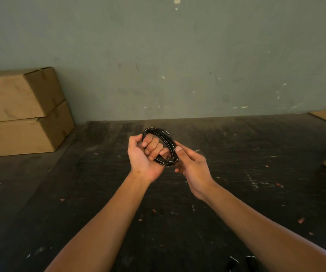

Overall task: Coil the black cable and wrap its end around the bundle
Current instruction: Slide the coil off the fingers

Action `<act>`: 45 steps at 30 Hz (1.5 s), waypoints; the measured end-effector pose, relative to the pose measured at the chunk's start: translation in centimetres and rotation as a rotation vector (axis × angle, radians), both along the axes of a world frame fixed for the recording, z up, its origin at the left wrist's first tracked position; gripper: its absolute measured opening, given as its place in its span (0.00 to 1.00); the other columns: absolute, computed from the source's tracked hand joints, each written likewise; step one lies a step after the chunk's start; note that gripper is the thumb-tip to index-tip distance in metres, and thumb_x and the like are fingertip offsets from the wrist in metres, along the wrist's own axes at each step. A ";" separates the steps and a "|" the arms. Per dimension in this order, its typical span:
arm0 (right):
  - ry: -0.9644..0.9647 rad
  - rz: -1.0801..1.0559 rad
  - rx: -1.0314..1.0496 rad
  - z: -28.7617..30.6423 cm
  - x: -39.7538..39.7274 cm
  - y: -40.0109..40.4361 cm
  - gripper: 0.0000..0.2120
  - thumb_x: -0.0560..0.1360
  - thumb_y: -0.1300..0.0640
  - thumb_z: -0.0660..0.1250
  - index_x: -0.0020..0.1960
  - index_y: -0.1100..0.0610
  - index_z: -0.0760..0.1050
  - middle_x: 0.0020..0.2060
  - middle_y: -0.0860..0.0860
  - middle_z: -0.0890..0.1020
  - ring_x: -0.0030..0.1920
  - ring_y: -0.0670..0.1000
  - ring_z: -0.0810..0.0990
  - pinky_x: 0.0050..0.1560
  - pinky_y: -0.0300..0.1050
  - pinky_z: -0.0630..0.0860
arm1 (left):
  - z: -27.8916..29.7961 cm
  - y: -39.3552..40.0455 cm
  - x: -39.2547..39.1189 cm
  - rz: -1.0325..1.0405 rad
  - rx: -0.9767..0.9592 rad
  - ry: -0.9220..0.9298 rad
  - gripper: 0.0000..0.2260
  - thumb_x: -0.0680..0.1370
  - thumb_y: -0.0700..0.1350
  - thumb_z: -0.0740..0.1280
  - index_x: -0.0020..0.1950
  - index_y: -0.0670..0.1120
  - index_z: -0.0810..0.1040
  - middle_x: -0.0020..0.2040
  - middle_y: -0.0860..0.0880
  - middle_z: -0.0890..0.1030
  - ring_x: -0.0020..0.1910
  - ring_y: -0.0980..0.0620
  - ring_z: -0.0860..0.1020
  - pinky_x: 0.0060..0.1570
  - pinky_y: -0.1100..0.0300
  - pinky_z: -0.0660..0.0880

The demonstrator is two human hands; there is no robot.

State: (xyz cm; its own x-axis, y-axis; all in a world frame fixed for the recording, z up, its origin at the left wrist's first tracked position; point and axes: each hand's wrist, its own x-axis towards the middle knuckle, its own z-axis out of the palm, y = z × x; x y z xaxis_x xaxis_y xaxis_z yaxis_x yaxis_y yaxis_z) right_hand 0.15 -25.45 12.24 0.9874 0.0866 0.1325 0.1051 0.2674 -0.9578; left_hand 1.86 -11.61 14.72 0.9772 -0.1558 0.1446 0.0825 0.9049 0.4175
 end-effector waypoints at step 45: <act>-0.415 -0.079 -0.936 -4.7 -0.6 -7.9 0.07 0.78 0.60 0.67 0.54 0.51 0.74 0.39 0.42 0.81 0.39 0.38 0.80 0.36 0.32 0.75 | -7.7 -3.9 -1.8 -0.141 1.258 -0.058 0.13 0.85 0.51 0.57 0.52 0.44 0.76 0.33 0.51 0.68 0.25 0.58 0.66 0.39 0.57 0.74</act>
